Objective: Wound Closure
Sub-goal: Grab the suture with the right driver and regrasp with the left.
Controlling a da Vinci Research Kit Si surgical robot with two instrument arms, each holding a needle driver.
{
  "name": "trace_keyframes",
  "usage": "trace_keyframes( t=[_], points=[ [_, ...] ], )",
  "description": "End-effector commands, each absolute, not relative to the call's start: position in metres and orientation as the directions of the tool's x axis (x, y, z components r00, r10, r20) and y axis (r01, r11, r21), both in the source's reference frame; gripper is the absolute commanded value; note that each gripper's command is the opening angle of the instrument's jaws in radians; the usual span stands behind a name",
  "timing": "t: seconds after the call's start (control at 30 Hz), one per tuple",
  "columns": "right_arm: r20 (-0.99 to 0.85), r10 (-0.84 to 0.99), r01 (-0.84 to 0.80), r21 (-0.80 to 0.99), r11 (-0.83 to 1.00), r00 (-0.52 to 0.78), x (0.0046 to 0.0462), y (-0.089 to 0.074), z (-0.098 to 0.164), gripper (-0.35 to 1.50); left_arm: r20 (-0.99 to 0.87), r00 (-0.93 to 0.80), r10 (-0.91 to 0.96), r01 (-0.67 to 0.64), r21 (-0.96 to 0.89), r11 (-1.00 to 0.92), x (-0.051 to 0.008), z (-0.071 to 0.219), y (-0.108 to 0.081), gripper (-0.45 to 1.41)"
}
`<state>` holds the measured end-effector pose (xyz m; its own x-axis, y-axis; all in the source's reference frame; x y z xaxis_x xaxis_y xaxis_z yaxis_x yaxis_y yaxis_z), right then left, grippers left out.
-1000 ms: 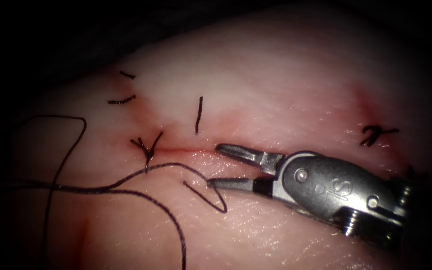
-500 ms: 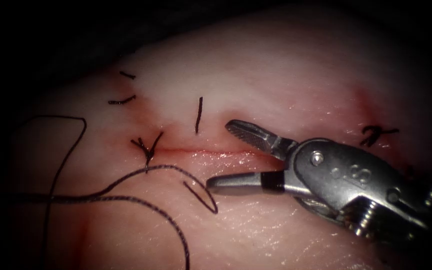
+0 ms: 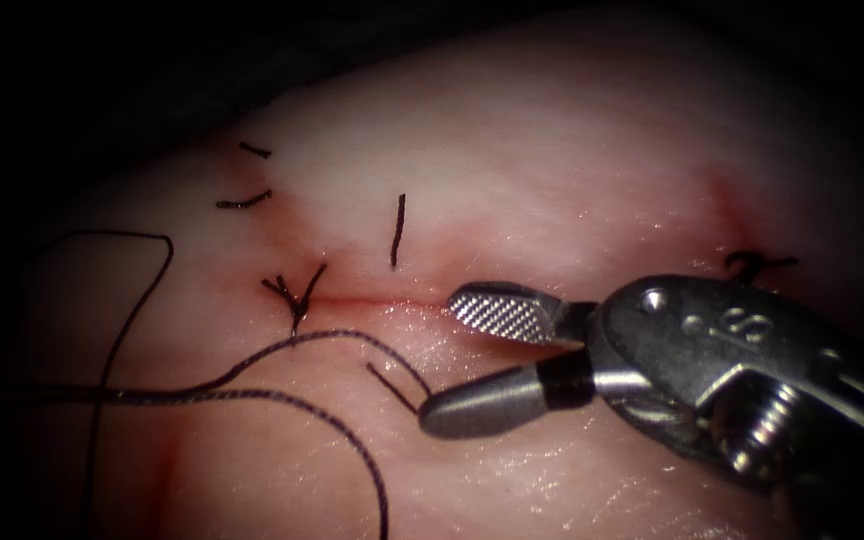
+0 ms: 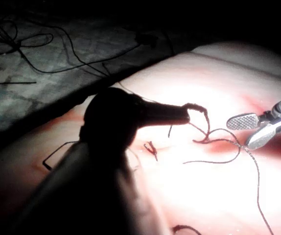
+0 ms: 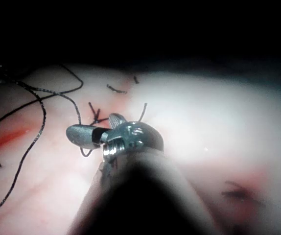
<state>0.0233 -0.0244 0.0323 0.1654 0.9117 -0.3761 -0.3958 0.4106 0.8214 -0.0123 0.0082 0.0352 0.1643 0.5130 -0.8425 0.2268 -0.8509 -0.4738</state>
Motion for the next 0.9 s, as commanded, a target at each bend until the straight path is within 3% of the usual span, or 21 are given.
trace_keyframes(
  t=[0.03,0.1,0.23,0.27,0.3,0.6,0.67,0.7,0.73,0.77,0.8,0.83,0.9],
  points=[
    [-0.383,0.91,-0.394,0.82,0.415,0.162,0.0247,-0.0237,0.0327,1.03,-0.845,0.166,0.508,0.227,-0.469,-0.854,-0.0128,0.0354,0.0091,-0.45],
    [-0.387,0.908,-0.395,0.817,0.419,0.161,0.0251,-0.0241,0.0329,0.83,-0.845,0.166,0.508,0.226,-0.469,-0.854,-0.0128,0.0354,0.0091,-0.45],
    [-0.407,0.899,-0.4,0.806,0.437,0.163,0.0268,-0.0256,0.0342,0.79,-0.845,0.166,0.508,0.226,-0.469,-0.854,-0.0129,0.0352,0.009,-0.45],
    [-0.411,0.897,-0.4,0.803,0.441,0.165,0.0272,-0.0258,0.0346,0.69,-0.845,0.166,0.508,0.226,-0.469,-0.854,-0.0129,0.0352,0.009,-0.45],
    [-0.41,0.895,-0.392,0.804,0.446,0.178,0.0274,-0.0258,0.0349,-0.35,-0.845,0.166,0.508,0.226,-0.469,-0.854,-0.0128,0.0352,0.009,-0.45],
    [-0.39,0.904,-0.448,0.786,0.427,0.177,0.0253,-0.0213,0.033,-0.35,-0.853,0.125,0.507,0.175,-0.484,-0.858,-0.012,0.036,0.0093,-0.45],
    [-0.394,0.906,-0.47,0.778,0.418,0.154,0.0254,-0.0202,0.0332,-0.35,-0.852,0.101,0.514,0.137,-0.5,-0.855,-0.012,0.0369,0.0094,0.04],
    [-0.394,0.906,-0.47,0.778,0.418,0.154,0.0254,-0.0202,0.0332,-0.35,-0.852,0.101,0.514,0.137,-0.5,-0.855,-0.012,0.0369,0.0094,0.04],
    [-0.393,0.907,-0.476,0.775,0.416,0.152,0.0255,-0.0201,0.0334,-0.35,-0.843,0.083,0.532,0.114,-0.522,-0.845,-0.012,0.0373,0.0094,0.27],
    [-0.397,0.906,-0.504,0.758,0.414,0.147,0.0259,-0.0199,0.0346,-0.35,-0.817,0.009,0.576,-0.002,-0.576,-0.817,-0.0119,0.0387,0.0092,1.3],
    [-0.397,0.906,-0.504,0.758,0.414,0.147,0.0259,-0.0199,0.0346,-0.35,-0.817,0.009,0.576,-0.002,-0.576,-0.817,-0.0119,0.0387,0.0092,1.3],
    [-0.405,0.903,-0.527,0.741,0.417,0.145,0.0262,-0.0201,0.0361,-0.35,-0.773,-0.071,0.631,-0.151,-0.617,-0.773,-0.0116,0.04,0.0087,1.26],
    [-0.409,0.901,-0.555,0.721,0.415,0.144,0.026,-0.0201,0.0371,-0.35,-0.759,-0.091,0.644,-0.157,-0.628,-0.762,-0.0111,0.0408,0.0085,1.26]
  ],
)
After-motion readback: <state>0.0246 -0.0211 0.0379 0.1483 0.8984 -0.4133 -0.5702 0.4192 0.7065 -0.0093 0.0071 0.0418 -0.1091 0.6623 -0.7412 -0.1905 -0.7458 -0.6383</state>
